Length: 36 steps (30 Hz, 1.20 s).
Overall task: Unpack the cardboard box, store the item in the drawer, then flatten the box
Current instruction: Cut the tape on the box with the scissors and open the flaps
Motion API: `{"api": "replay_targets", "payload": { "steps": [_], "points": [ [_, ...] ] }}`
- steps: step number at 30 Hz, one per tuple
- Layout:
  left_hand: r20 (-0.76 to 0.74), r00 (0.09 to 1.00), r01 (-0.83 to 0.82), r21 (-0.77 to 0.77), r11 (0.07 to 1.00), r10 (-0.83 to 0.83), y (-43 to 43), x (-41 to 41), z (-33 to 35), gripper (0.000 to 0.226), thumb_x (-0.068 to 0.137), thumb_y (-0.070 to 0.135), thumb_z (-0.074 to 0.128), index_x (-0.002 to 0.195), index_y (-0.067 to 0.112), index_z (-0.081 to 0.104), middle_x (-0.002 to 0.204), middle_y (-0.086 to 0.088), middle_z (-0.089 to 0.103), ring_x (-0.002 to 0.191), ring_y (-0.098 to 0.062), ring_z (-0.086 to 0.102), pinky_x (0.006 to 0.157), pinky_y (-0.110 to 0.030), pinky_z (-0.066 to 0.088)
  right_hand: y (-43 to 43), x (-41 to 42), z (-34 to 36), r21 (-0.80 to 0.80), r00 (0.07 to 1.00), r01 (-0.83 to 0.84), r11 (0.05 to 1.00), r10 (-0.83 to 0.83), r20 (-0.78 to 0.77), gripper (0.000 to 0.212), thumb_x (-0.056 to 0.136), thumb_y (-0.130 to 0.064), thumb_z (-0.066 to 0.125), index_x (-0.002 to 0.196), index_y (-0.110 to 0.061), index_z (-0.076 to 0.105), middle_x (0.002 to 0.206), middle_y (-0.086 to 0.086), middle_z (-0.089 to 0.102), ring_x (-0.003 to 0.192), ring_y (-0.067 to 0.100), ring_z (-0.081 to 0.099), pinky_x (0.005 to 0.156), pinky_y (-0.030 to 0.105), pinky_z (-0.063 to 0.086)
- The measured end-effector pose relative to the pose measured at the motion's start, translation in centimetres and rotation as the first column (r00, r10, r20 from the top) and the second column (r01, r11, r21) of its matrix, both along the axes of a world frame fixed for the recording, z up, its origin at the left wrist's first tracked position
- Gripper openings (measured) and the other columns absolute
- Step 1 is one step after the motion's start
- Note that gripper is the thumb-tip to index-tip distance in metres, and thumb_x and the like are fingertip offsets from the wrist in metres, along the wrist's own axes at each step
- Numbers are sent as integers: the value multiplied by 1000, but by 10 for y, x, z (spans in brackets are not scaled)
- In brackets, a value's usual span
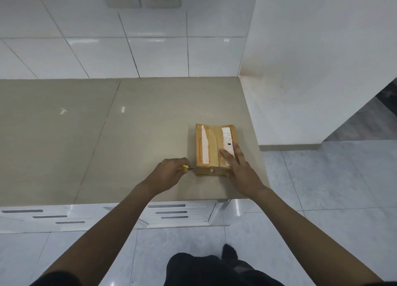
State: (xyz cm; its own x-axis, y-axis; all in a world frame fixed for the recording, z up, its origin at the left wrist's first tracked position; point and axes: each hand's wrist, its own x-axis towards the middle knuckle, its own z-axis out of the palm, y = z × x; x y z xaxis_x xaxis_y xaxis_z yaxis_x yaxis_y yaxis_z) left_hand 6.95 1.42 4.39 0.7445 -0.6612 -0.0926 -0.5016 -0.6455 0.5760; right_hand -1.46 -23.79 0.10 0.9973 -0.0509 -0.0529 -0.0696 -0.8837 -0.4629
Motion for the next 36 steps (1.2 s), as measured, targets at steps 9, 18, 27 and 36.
{"api": "replay_targets", "payload": {
  "steps": [9,18,27,36],
  "points": [
    [-149,988,41,-35,999,-46,-1,1,7,16,96,17,52,107,13,64,95,-13,68,85,-29,62,68,-36,54,-5,1,3,-17,1000,-23,1000,23,-4,74,92,-7,54,149,-36,17,162,3,-5,125,33,49,93,40,53],
    [-209,978,-36,-197,980,-6,-1,-17,5,14,95,20,55,104,25,65,92,-4,68,77,-19,63,61,-26,59,-1,4,7,-72,1000,-13,997,12,-16,72,89,-13,61,147,-35,25,162,6,4,116,36,53,92,42,52],
    [-402,682,-721,-230,654,611,27,-39,-36,4,88,10,62,90,11,59,85,-17,65,74,-29,57,70,-45,58,10,-6,10,-260,897,-96,961,197,396,33,87,-31,62,117,-16,59,140,14,52,127,32,49,104,45,42],
    [-154,777,-622,-331,709,610,-8,-40,-27,43,96,13,52,139,11,47,142,-8,52,131,-26,45,110,-37,33,39,-15,31,105,940,-95,990,55,337,13,97,-27,52,99,-16,58,96,-2,69,80,13,63,68,18,43]
  ]
}}
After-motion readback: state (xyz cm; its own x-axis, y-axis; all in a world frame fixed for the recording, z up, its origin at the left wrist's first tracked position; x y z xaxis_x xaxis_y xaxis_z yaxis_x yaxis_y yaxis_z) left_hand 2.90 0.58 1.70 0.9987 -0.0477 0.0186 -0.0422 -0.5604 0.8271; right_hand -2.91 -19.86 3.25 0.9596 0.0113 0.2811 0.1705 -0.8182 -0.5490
